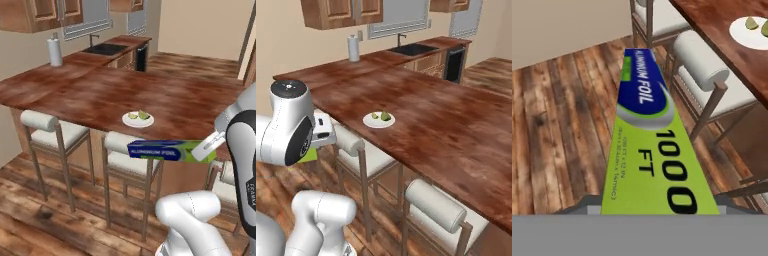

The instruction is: Retrieve the tupperware and aluminum foil from the cabinet and place them on the dining counter near the plate with lemon wedges to prepare for storing leftovers.

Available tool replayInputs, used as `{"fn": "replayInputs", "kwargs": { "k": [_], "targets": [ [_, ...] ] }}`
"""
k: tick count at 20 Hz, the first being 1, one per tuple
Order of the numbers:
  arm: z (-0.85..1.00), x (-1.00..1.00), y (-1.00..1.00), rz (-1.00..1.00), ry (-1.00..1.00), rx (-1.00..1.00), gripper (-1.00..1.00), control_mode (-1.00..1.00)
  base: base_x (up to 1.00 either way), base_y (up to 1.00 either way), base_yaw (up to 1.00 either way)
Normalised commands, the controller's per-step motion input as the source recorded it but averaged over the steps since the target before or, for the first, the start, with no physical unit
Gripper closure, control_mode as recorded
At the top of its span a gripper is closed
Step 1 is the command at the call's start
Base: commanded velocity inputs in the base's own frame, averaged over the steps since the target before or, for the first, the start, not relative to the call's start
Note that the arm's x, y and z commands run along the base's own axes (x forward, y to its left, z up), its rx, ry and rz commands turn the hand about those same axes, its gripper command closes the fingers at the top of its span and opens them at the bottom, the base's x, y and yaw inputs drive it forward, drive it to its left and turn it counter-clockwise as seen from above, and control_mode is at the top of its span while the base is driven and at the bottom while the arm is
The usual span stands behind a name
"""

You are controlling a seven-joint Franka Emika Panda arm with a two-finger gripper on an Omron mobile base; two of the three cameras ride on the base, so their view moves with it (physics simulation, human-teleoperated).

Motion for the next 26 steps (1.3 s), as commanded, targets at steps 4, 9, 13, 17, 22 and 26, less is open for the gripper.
{"fn": "replayInputs", "kwargs": {
  "k": [4,9,13,17,22,26],
  "targets": [
    [0.0,0.0,0.0,0.0,0.0,0.0,1.0,1.0,0.84,0.68,-0.47],
    [0.0,0.0,0.0,0.0,0.0,0.0,1.0,1.0,0.78,0.54,-0.45],
    [0.0,0.0,0.0,0.0,0.0,0.0,1.0,1.0,0.71,0.23,-0.42],
    [0.0,0.0,0.0,0.0,0.0,0.0,1.0,1.0,0.66,0.03,-0.41],
    [0.0,0.0,0.0,0.0,0.0,0.0,1.0,1.0,0.6,0.0,-0.43],
    [0.0,0.0,0.0,0.0,0.0,0.0,1.0,1.0,0.56,0.17,-0.43]
  ]
}}
